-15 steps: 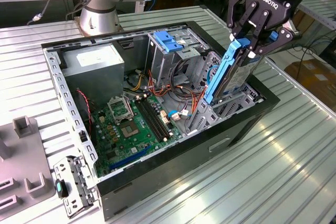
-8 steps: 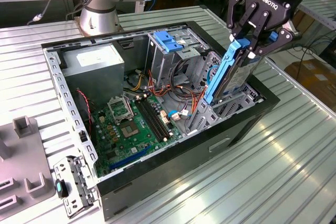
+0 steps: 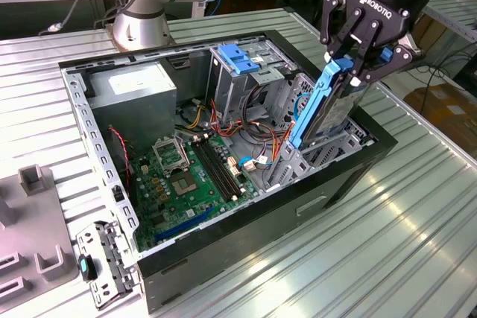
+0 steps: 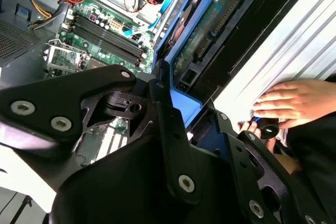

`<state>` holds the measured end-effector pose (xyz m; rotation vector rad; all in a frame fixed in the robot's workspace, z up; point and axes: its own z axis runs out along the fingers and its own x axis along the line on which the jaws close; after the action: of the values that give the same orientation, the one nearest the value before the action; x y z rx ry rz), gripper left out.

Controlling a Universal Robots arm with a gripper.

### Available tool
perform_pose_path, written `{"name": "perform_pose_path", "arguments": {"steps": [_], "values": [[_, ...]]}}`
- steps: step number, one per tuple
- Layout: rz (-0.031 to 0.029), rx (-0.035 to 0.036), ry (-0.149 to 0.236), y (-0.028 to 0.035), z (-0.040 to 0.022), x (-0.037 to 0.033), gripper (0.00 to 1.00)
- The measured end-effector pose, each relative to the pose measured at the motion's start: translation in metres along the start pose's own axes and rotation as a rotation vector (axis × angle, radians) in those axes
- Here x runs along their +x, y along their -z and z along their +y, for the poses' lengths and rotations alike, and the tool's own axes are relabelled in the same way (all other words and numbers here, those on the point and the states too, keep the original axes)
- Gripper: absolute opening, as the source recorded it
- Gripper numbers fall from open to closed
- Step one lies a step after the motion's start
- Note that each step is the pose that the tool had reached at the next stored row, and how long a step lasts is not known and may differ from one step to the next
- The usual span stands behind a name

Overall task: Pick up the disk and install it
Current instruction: 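Insert the disk into the insertion slot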

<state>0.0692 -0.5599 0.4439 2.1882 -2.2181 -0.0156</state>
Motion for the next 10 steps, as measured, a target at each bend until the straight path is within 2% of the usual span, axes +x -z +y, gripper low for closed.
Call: {"name": "perform_pose_path", "arguments": {"steps": [10], "values": [[-0.0005, 0.0033, 0.008, -0.0098, -0.0003, -0.0001, 0.37]]}}
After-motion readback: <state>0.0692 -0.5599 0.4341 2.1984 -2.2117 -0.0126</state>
